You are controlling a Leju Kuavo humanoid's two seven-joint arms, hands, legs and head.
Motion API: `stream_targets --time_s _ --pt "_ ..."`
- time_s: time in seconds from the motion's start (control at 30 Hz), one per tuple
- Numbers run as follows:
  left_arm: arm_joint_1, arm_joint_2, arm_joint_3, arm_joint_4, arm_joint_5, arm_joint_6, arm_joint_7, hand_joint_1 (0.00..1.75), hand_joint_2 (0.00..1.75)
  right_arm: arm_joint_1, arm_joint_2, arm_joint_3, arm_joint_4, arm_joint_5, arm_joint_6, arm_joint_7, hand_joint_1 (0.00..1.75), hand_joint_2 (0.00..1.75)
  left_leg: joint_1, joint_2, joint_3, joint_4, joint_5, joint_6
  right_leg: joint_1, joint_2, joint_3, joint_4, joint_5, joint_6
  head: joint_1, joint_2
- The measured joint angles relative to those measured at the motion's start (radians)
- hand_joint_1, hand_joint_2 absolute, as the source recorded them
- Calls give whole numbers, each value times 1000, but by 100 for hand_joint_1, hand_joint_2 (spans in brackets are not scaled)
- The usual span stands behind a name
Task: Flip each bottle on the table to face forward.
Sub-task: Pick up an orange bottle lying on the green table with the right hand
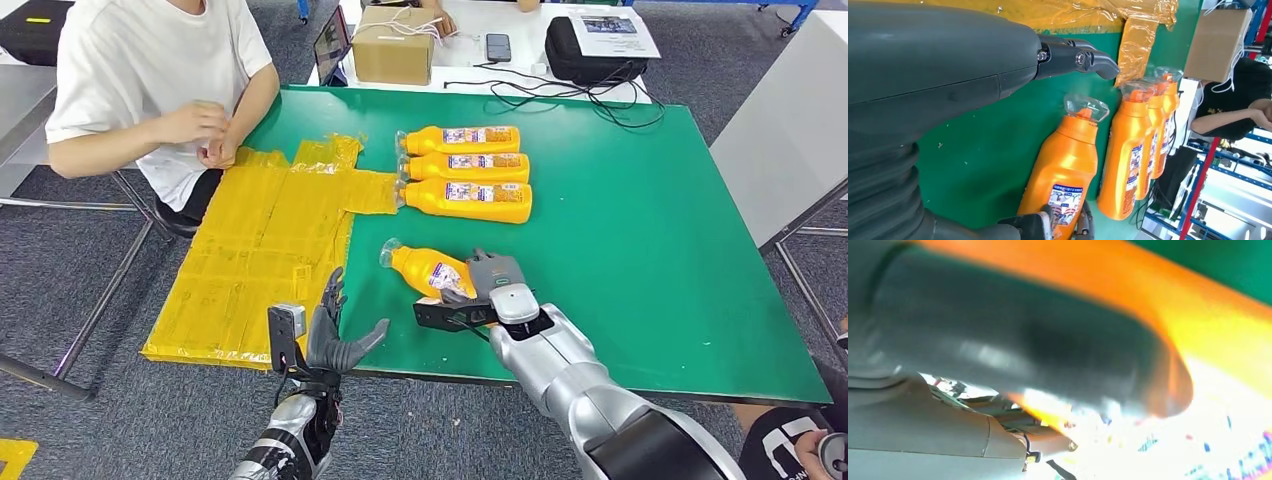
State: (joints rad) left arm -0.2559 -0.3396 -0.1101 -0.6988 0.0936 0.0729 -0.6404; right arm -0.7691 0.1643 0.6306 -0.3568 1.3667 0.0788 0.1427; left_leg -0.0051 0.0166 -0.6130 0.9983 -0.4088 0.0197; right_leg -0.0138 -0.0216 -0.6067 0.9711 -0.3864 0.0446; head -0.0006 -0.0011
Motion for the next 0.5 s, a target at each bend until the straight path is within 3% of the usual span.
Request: stream_targets --time_s 0.5 --pt "-5 0 19 24 -19 -1 -8 0 175 -5 16 10 2 -24 -6 -26 175 175 0 1 5 0 0 0 0 0 5 0 0 0 0 0"
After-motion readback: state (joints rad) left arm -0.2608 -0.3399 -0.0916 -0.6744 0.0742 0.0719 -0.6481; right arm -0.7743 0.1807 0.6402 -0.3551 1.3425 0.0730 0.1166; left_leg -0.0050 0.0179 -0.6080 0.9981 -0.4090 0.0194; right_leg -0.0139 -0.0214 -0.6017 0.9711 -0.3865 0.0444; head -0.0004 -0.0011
